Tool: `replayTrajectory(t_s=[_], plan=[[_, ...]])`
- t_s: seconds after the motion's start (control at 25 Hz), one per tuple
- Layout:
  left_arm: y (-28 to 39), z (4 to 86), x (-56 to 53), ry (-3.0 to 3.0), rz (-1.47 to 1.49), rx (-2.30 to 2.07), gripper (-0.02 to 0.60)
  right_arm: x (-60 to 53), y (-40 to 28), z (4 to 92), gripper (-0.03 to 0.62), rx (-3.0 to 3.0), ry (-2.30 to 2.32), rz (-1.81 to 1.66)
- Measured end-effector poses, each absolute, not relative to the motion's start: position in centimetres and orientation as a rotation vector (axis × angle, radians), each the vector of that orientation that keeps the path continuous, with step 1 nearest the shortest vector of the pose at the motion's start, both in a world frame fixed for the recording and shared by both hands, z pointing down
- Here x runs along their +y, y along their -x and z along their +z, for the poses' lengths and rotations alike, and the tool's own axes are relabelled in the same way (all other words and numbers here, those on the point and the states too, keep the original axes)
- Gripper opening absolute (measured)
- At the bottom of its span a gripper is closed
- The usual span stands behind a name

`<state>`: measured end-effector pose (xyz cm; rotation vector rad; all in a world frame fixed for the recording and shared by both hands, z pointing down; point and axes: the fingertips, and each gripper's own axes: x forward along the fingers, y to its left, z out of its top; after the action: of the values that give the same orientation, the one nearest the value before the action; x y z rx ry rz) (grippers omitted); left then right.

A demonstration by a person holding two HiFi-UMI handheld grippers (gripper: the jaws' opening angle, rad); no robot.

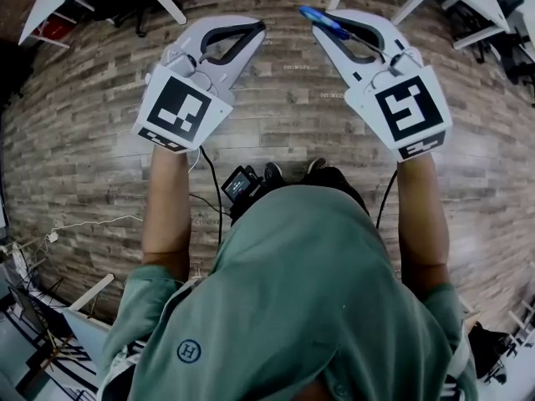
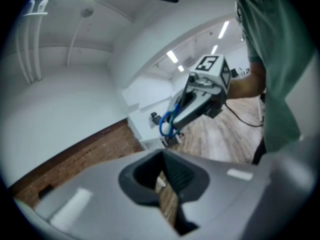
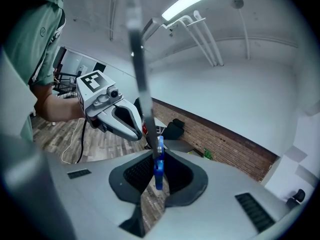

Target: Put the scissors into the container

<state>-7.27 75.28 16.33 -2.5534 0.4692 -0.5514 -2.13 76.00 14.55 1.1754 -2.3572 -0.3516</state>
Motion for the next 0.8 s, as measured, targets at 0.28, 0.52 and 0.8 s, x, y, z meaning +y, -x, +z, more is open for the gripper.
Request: replayTrajectory(t_s=[0.28, 0.52, 0.8], plan=[[5.8, 17.0, 71.4, 2.548, -0.61, 0.506, 0.002, 71.7, 0.4, 15.2, 0.044, -2.4, -1.141, -0.339], [3.8, 16.3, 67.6, 2.519, -0.665, 0.57, 0.002, 67.4, -1.0, 14.4, 0.044, -2.474, -1.072, -0.366], [-0.2, 15.8, 63.9, 2.494, -0.711, 0.627, 0.002, 63.4, -5.3, 14.2, 0.044, -2.526, -1.022, -0.379]])
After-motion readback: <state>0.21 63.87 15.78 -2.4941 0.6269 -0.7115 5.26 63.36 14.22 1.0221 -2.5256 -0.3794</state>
